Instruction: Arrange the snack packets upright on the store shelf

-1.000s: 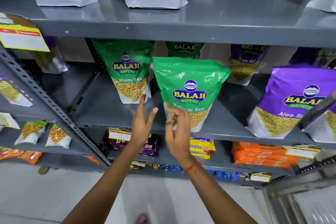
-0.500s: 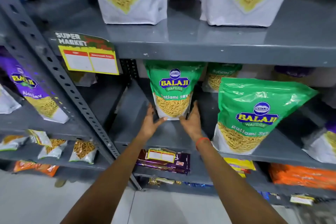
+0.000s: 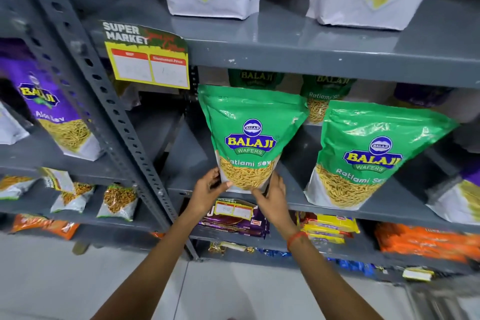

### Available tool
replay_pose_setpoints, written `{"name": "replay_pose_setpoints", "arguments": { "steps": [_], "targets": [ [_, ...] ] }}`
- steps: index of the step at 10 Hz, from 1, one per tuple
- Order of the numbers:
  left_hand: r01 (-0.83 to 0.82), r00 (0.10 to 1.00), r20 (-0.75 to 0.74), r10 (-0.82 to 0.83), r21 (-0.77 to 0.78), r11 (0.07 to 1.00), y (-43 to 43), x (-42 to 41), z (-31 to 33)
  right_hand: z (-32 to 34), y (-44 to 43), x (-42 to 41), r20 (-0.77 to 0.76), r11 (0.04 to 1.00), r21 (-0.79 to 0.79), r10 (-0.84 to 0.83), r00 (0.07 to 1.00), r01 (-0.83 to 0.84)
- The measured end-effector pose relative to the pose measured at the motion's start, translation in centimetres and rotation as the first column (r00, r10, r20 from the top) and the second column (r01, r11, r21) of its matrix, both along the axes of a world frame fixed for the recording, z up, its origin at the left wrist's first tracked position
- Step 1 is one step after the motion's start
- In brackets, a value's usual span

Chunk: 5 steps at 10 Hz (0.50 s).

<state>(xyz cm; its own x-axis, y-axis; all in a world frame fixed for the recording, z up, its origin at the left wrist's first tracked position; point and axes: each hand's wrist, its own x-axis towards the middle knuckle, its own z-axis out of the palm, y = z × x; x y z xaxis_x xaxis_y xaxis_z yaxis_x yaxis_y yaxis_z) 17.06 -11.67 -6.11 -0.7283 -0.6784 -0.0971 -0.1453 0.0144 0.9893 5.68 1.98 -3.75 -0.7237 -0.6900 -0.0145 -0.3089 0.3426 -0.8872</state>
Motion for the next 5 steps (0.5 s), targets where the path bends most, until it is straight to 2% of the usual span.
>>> {"name": "replay_pose_setpoints", "arguments": {
  "steps": [2, 4, 5],
  "targets": [
    [0.086, 0.996, 0.044, -0.084, -0.034, 0.996, 0.2, 1.1, 1.3, 0.4, 0.7, 0.9, 0.025, 1.000, 0.026, 0.009, 1.000, -0.009],
    [0.086, 0.985, 0.156, -0.072, -0.081, 0.993, 0.9, 1.4, 2.9, 1.2, 1.2, 1.1, 0.041, 0.996, 0.088, 0.008, 0.999, -0.012],
    [0.060, 0.951, 0.309, -0.019, -0.126, 0.990, 2.1, 1.1, 4.3, 1.8, 1.5, 1.2, -0.057, 0.975, 0.211, -0.059, 0.997, 0.070]
  ]
}}
